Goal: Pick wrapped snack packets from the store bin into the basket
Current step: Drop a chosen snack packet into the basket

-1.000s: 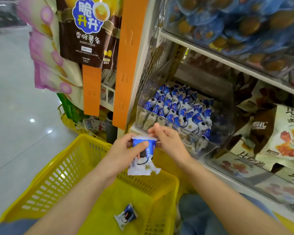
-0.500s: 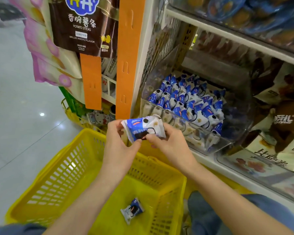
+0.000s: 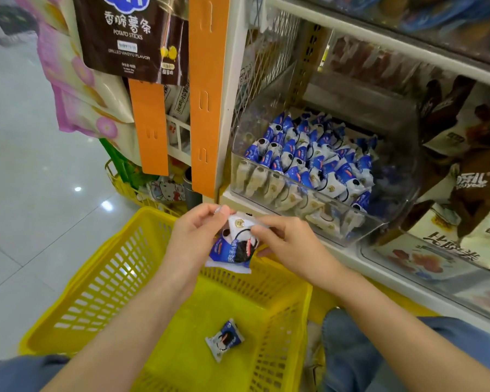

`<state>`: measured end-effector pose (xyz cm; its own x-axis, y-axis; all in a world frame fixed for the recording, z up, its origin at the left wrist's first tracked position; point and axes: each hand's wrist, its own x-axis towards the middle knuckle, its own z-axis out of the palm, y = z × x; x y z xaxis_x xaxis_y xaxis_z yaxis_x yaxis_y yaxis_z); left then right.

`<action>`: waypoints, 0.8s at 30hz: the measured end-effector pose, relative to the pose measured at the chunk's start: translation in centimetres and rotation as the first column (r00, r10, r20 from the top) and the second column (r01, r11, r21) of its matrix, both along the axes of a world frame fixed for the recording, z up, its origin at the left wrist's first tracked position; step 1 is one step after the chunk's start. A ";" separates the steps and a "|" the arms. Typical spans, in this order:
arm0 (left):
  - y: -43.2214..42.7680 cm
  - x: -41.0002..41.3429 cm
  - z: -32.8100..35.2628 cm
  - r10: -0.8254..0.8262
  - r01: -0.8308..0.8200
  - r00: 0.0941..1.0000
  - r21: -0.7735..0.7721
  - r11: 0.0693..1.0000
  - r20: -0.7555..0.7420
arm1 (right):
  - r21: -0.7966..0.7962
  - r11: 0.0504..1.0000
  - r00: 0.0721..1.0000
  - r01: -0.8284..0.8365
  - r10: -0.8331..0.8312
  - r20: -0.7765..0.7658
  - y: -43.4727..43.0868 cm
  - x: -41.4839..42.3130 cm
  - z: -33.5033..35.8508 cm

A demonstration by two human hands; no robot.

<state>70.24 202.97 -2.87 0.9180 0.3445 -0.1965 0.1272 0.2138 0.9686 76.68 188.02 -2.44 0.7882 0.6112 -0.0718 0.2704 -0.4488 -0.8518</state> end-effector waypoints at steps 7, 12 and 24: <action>-0.8 -1.1 -2.6 -0.299 0.316 0.937 0.074 0.946 -0.181 | 0.105 0.982 0.977 0.158 -0.141 -0.159 -1.2 -1.0 -2.1; -2.3 -2.0 -7.5 -0.308 0.370 0.894 0.149 0.917 -0.324 | 0.041 0.959 0.948 0.281 -0.271 -0.167 -3.0 -3.0 -6.4; -6.2 -4.0 -25.3 -0.136 0.413 0.740 0.284 0.866 -0.659 | -0.185 0.685 0.694 0.705 -0.720 -0.021 -8.3 -5.6 -19.6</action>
<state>66.20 196.79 -28.15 0.7164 0.2678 -0.6442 0.6974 -0.2990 0.6513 71.07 179.70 -22.02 0.9671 -0.1574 -0.2000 -0.2546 -0.5984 -0.7597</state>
